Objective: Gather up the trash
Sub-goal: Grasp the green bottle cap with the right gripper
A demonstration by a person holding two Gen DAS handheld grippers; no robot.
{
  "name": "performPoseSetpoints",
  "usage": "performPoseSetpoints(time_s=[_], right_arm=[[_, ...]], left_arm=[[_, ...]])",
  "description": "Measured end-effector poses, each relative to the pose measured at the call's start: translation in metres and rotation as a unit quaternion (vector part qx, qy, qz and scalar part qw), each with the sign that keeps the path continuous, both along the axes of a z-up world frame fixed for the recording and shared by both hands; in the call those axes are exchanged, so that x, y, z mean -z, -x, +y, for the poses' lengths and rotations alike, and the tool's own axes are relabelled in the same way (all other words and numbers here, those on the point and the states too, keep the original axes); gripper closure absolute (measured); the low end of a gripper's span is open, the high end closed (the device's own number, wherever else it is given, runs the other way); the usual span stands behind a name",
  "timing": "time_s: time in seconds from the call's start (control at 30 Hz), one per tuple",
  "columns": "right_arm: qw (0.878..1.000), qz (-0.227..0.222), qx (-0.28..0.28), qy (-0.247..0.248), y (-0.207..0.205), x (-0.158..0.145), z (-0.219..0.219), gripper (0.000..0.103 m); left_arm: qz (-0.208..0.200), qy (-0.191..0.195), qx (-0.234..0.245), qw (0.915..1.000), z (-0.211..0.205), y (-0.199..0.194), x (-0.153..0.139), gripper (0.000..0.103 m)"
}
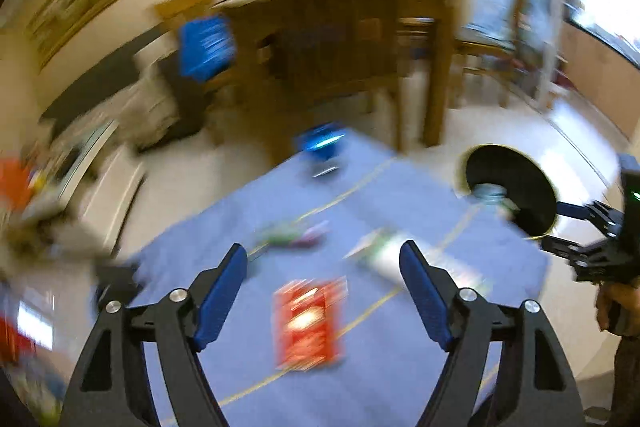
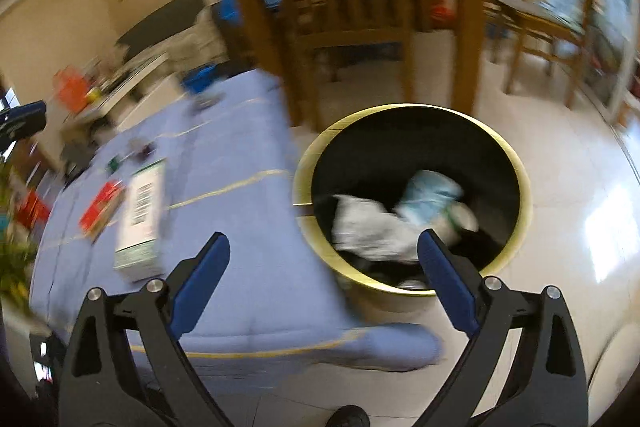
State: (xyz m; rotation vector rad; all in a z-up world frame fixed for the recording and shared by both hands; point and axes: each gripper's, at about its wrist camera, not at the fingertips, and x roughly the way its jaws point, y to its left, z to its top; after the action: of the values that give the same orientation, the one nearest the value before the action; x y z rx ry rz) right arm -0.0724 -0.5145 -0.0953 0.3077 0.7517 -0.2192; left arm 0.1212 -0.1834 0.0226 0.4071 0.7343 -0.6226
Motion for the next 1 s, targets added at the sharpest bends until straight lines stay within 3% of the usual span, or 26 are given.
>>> performPoseSetpoints(time_s=[0.1,0.23,0.37,0.47,0.57,0.73,0.87,0.93,0.97,1.0], right_arm=[[0.997,0.003,-0.075,0.004,-0.024,-0.009,0.049,0.010],[0.985,0.013,-0.174,-0.007,-0.062,-0.020,0.125,0.009],[0.971,0.015,-0.239,0.009,-0.113,-0.033,0.193,0.007],[0.963,0.014,-0.266,0.039,-0.160,-0.038,0.233,0.012],[0.958,0.029,-0.281,0.054,-0.211,-0.031,0.261,0.027],[0.957,0.082,-0.256,0.112,-0.295,-0.005,0.291,0.030],[0.961,0.114,-0.236,0.087,-0.333,0.014,0.287,0.031],[0.957,0.150,-0.240,0.071,-0.345,0.028,0.286,0.041],[0.953,0.158,-0.241,0.096,-0.341,0.033,0.290,0.045],[0.950,0.156,-0.249,0.108,-0.337,0.031,0.294,0.064]], left_arm=[[0.004,0.024,-0.083,0.9963,0.082,-0.015,0.009,0.014],[0.036,0.016,-0.160,0.9864,0.167,-0.023,0.047,0.016],[0.044,0.022,-0.211,0.9761,0.234,-0.012,0.073,0.017],[0.045,0.029,-0.223,0.9734,0.264,-0.001,0.083,0.017],[0.041,0.026,-0.223,0.9736,0.279,0.001,0.089,0.017],[0.034,0.028,-0.219,0.9747,0.288,0.000,0.089,0.016],[0.035,0.026,-0.214,0.9759,0.286,-0.009,0.091,0.016],[0.032,0.026,-0.208,0.9773,0.282,-0.013,0.090,0.016],[0.031,0.027,-0.204,0.9781,0.279,-0.015,0.089,0.016],[0.030,0.028,-0.198,0.9793,0.273,-0.017,0.087,0.016]])
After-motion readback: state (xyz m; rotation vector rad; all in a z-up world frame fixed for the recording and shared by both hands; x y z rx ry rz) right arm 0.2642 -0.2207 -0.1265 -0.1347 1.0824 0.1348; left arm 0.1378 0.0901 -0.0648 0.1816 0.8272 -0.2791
